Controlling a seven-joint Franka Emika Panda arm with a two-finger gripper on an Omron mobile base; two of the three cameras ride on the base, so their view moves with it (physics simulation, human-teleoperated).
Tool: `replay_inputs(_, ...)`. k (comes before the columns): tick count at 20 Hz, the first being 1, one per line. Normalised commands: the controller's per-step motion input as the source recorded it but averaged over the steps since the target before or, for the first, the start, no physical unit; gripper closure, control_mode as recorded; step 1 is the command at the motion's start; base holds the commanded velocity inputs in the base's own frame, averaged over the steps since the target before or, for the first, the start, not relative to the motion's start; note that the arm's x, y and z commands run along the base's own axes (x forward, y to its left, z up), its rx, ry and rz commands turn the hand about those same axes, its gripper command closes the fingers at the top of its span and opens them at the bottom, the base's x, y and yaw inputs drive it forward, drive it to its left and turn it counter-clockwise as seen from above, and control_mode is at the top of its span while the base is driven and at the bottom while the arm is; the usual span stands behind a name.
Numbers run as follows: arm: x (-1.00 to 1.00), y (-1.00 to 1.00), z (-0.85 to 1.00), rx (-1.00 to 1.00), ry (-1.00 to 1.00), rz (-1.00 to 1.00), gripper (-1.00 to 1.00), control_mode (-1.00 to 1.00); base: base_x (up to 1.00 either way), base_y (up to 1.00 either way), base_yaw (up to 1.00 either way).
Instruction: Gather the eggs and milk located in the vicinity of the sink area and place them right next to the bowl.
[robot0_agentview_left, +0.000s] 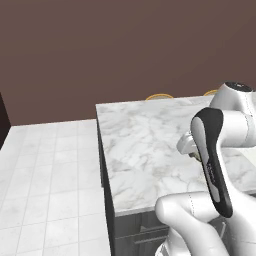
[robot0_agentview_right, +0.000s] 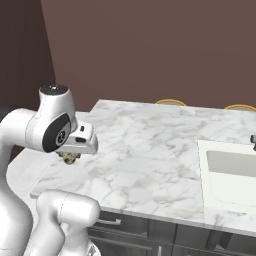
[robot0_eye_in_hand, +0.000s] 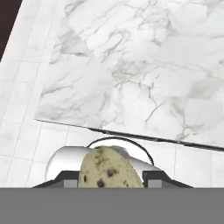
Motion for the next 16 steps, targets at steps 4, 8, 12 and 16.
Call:
replay_inputs(4,-0.01,0.00,0.14,-0.12,-0.06,-0.08,1.00,-1.00,0.00,0.00,0.00)
replay_inputs(8,0.00,0.00,0.00,-0.16,-0.02,-0.12,1.00,-1.00,0.00,0.00,0.00)
replay_inputs(12,0.00,-0.01,0.00,-0.01,0.00,-0.03,1.00,-1.00,0.00,0.00,0.00)
replay_inputs(16,0.00,0.00,0.00,0.00,0.00,0.00,1.00,-1.00,0.00,0.00,0.00)
